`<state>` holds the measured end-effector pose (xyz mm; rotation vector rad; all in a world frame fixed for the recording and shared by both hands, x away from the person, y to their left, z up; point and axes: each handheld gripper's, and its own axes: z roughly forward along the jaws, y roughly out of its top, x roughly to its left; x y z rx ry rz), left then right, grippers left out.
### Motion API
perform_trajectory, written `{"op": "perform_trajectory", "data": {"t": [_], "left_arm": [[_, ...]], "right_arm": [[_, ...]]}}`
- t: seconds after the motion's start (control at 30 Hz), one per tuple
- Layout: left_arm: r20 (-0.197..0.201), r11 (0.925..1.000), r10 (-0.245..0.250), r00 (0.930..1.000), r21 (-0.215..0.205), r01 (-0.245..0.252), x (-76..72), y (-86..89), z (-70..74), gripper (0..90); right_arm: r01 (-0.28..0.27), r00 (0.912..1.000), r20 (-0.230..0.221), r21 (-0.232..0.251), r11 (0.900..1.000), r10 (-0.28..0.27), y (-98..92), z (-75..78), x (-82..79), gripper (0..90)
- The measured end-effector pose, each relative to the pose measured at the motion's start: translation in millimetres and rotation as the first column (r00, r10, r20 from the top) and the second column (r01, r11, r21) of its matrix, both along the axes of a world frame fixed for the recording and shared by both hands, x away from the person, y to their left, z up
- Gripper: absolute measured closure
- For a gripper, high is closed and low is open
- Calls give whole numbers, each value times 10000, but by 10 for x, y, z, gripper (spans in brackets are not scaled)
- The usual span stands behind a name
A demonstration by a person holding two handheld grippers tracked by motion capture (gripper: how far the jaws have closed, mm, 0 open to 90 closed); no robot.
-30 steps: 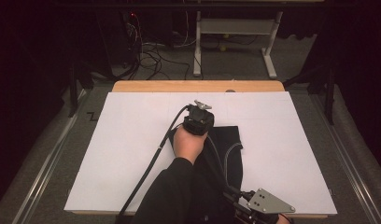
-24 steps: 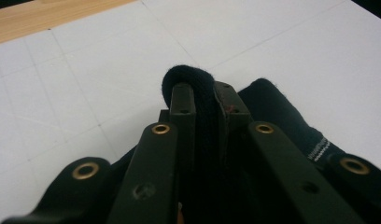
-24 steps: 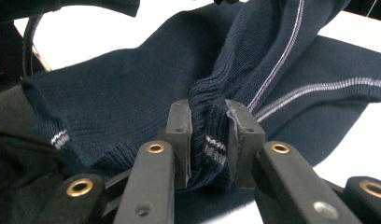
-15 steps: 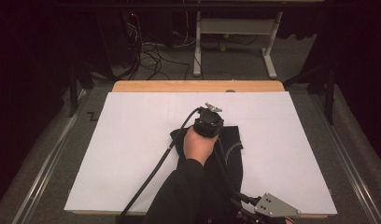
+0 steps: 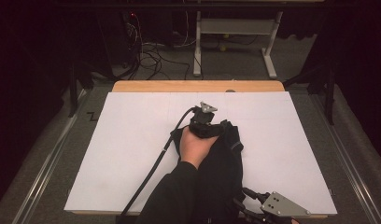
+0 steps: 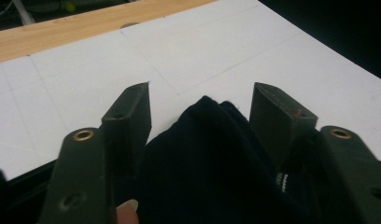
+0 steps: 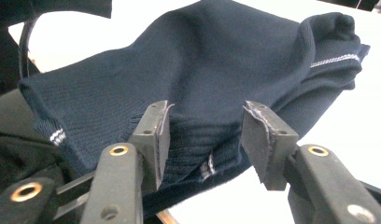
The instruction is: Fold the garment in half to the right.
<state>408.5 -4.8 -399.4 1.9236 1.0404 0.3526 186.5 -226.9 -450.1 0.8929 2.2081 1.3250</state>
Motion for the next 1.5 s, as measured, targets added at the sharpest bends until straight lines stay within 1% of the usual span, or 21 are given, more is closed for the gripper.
{"op": "perform_trajectory", "data": {"t": [0.1,0.2,0.27,0.33,0.4,0.47,0.63,0.7,0.77,0.87,0.97,1.0,1.07,1.13,1.17,1.23,1.3,1.37,1.43,1.47,1.5], "left_arm": [[132,10000,-16,9999,-58,17,-49,128,-25,294],[214,9996,-275,9994,-99,278,-115,298,-99,278],[189,9995,-207,9996,-219,211,-155,428,-159,247],[140,9990,-157,9998,-418,163,-196,563,-211,242],[158,9991,-139,9998,-390,146,-246,688,-246,213],[259,9990,-163,9995,-404,174,-321,822,-268,200],[624,9996,-85,9980,-250,101,-568,1192,-337,159],[593,9994,32,9982,-347,-11,-656,1355,-379,145],[502,9995,152,9986,-280,-138,-736,1514,-425,135],[352,9981,468,9983,-414,-453,-858,1767,-502,123],[289,9972,625,9976,-424,-613,-957,1941,-552,114],[303,9976,636,9975,-295,-627,-1002,1998,-570,114],[328,9978,660,9973,-41,-659,-1068,2056,-593,91],[508,9959,793,9956,397,-814,-1154,2102,-632,53],[523,9955,760,9957,532,-788,-1175,2113,-648,32],[514,9957,687,9963,580,-717,-1217,2142,-702,3],[502,9963,660,9966,523,-687,-1230,2157,-722,0],[362,9981,542,9979,287,-553,-1233,2177,-745,0],[210,9992,403,9990,39,-404,-1223,2190,-774,0],[183,9993,358,9992,46,-359,-1217,2194,-785,0],[185,9993,375,9991,71,-376,-1214,2196,-789,0]], "right_arm": [[15,9999,108,33,10000,-16,-2,22,-7,506],[-33,9998,171,115,9999,31,-4,33,-1,499],[-4,9998,200,225,9997,-1,-7,51,2,494],[20,9997,257,234,9997,-26,-10,71,-2,494],[50,9994,355,193,9998,-57,-11,81,-4,494],[90,9993,362,228,9997,-99,-16,89,-5,494],[146,9988,454,309,9994,-160,-18,120,-8,499],[156,9987,489,359,9992,-173,-13,134,-4,505],[150,9984,544,391,9991,-172,-6,152,2,509],[141,9982,581,398,9991,-164,12,178,28,518],[120,9982,577,314,9994,-138,59,198,90,531],[95,9981,599,283,9996,-112,72,199,109,534],[63,9984,565,172,9998,-73,107,203,161,544],[54,9986,517,53,10000,-56,144,204,234,551],[38,9987,514,29,10000,-40,161,202,276,551],[54,9988,486,-113,9999,-48,202,209,373,556],[91,9988,488,-239,9997,-79,245,221,470,568],[86,9989,472,-376,9993,-69,299,232,594,597],[21,9994,356,-488,9988,-4,351,226,733,675],[25,9995,310,-614,9981,-6,381,219,804,725],[-13,9998,207,-723,9974,28,408,213,881,806]]}}
